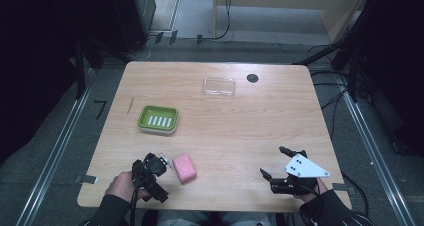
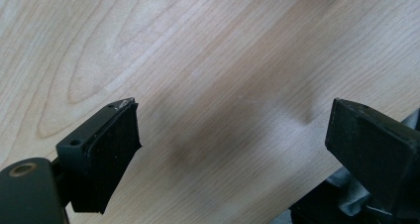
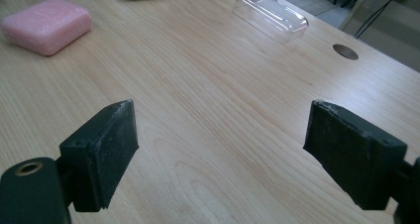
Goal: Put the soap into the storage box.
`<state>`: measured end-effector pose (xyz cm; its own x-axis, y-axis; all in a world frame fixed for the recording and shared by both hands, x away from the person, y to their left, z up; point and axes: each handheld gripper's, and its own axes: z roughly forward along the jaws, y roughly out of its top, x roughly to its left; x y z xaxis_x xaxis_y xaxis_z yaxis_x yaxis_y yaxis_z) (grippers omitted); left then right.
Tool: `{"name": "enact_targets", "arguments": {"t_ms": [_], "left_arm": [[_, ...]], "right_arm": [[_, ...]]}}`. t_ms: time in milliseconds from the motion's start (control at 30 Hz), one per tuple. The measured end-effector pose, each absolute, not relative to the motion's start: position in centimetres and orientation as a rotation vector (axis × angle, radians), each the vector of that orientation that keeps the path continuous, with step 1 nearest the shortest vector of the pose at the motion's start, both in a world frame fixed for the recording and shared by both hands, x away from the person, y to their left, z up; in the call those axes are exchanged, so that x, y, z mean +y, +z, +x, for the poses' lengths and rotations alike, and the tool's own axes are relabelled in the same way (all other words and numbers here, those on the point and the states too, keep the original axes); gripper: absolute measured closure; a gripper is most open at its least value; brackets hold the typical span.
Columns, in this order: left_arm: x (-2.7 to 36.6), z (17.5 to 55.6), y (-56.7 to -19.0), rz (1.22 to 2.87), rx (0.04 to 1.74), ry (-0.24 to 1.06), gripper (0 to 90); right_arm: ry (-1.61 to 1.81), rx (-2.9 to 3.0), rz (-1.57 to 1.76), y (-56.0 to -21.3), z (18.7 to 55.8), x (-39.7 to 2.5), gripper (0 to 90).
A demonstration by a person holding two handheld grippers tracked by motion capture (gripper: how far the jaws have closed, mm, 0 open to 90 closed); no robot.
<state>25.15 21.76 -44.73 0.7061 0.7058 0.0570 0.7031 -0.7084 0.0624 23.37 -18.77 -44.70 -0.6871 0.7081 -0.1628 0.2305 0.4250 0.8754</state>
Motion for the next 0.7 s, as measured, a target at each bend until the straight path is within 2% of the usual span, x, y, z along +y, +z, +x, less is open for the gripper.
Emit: {"name": "enact_targets", "arguments": {"t_ms": [700], "left_arm": [[20.6,25.0,-44.3,2.889,1.126,0.098,7.0]], "right_arm": [[1.207,2.173,0.789,-44.7,23.3,-18.6,13.8]]}}
